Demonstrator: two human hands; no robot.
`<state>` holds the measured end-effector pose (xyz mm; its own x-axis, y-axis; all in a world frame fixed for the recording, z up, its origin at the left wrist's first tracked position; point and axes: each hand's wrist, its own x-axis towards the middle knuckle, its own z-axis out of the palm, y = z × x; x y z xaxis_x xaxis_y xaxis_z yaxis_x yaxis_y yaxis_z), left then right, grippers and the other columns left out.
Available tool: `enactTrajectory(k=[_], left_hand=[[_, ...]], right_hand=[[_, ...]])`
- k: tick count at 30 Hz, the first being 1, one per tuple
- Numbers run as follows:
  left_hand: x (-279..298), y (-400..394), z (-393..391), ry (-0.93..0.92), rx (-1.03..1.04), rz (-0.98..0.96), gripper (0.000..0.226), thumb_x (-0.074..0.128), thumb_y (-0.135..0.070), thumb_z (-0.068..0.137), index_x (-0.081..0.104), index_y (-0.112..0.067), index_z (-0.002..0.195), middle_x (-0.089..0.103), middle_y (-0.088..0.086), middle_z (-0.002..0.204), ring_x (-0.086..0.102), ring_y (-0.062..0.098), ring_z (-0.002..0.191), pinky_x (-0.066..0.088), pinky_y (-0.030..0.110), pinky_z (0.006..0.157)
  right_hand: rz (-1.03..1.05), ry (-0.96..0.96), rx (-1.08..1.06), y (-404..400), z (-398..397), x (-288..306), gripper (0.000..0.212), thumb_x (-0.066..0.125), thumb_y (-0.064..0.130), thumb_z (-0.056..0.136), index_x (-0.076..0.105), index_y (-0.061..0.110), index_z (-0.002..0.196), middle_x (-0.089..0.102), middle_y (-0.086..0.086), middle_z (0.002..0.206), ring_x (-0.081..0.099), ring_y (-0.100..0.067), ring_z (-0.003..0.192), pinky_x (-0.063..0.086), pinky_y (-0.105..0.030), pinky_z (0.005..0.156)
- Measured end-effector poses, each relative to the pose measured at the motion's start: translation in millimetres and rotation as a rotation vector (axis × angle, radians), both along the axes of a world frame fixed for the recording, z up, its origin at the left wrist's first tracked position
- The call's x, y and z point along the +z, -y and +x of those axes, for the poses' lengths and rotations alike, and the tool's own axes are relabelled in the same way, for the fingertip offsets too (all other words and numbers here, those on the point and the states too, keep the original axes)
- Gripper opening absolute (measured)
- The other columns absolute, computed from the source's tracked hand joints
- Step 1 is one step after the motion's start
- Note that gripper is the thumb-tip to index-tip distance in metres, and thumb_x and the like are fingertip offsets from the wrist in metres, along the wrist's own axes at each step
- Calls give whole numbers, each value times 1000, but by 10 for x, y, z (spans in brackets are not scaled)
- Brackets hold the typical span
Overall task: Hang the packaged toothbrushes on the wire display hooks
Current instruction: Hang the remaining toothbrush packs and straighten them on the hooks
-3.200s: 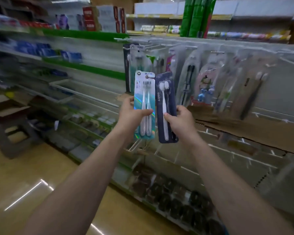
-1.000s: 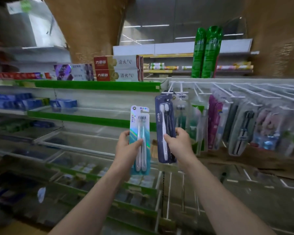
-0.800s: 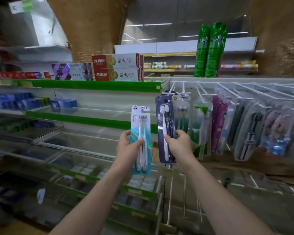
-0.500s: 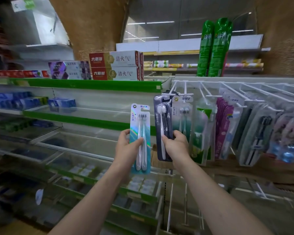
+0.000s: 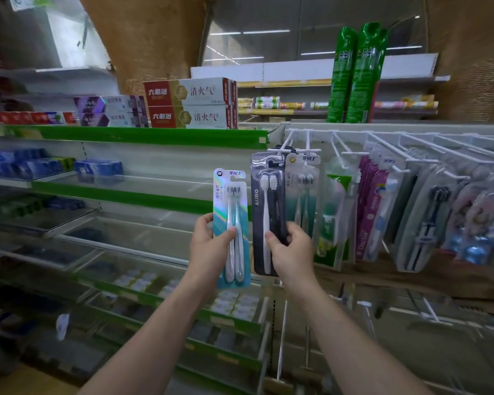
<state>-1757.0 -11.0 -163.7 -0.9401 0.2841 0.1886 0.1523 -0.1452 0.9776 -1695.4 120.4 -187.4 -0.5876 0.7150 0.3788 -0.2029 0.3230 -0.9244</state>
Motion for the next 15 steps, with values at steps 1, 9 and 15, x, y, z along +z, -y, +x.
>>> enactTrajectory(k=[1, 9, 15], left_hand=[[-6, 1, 16, 5, -8, 3, 33, 67, -13, 96, 53, -24, 123, 70, 3, 114, 72, 20, 99, 59, 47, 90], [-20, 11, 33, 10, -38, 23, 33, 64, -11, 98, 51, -25, 124, 69, 0, 111, 72, 15, 94, 59, 33, 75], [7, 10, -50, 8, -28, 34, 34, 64, -12, 98, 50, -26, 125, 70, -2, 108, 73, 4, 79, 57, 28, 69]], right_hand=[[-8, -8, -10, 7, 7, -7, 17, 68, 10, 93, 64, 26, 91, 71, 8, 92, 68, -11, 89, 55, -31, 84], [-142, 64, -41, -76, -38, -28, 5, 68, 18, 95, 67, 20, 99, 73, 5, 97, 70, -16, 95, 56, -33, 86], [-118, 171, -87, -158, -189, 53, 4, 67, 24, 94, 65, 22, 92, 71, 4, 94, 66, -19, 91, 56, -39, 87]])
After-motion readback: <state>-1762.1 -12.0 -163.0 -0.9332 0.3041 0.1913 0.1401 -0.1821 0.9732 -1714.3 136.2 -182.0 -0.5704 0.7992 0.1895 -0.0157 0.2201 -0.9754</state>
